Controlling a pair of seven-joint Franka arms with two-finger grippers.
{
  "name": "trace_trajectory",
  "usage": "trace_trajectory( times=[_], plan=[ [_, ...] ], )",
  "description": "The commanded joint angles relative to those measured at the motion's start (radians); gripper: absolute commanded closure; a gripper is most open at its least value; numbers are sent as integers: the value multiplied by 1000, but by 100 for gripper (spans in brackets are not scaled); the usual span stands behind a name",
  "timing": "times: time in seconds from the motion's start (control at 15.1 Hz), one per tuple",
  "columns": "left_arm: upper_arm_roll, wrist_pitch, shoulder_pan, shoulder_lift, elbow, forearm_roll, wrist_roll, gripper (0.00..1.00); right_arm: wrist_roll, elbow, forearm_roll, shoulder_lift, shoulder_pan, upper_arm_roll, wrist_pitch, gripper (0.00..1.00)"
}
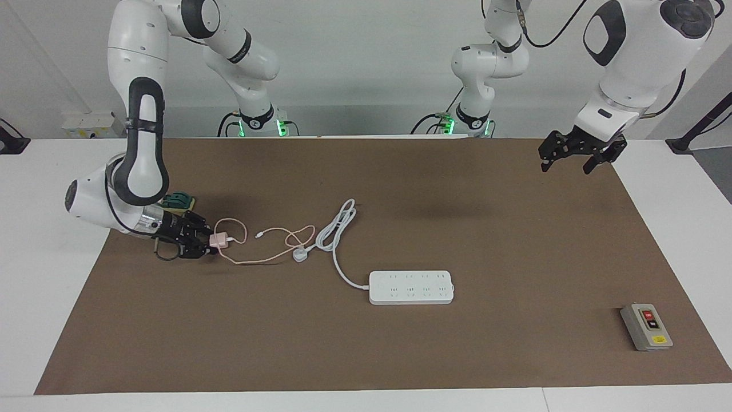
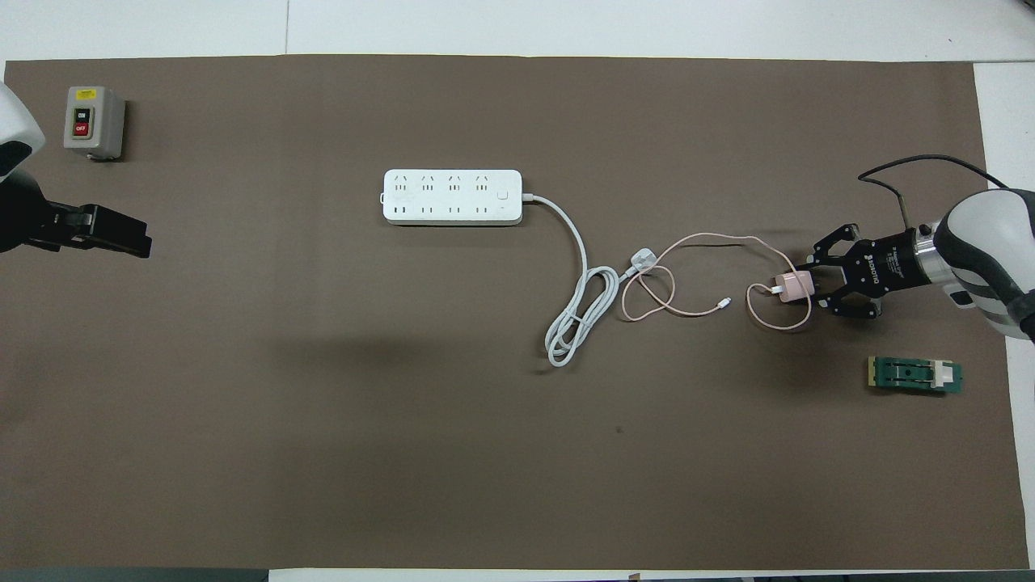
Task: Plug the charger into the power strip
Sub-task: 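Close the right gripper on the pink charger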
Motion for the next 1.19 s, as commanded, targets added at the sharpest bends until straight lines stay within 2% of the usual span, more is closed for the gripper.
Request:
trace_trajectory(
  times=[0.0,0.2,0.53,0.8,1.13],
  plan=[
    [-2,-11,7,-14,-15,-14,0,0,-38,-24,21,3,-5,7,21,100],
    [-2,-11,7,-14,-15,-14,0,0,-33,-7,18,1,-5,7,3,100],
    [0,-11,7,-14,-15,-14,0,0,-9,88,-12,-19,27,4,-119,100],
    [-2,-11,7,-14,-16,-14,0,0,80,183,-191,-86,106,7,-195,100],
    [-2,-11,7,-14,-15,-14,0,0,70,227,-359,-120,159,9,-209,100]
  ],
)
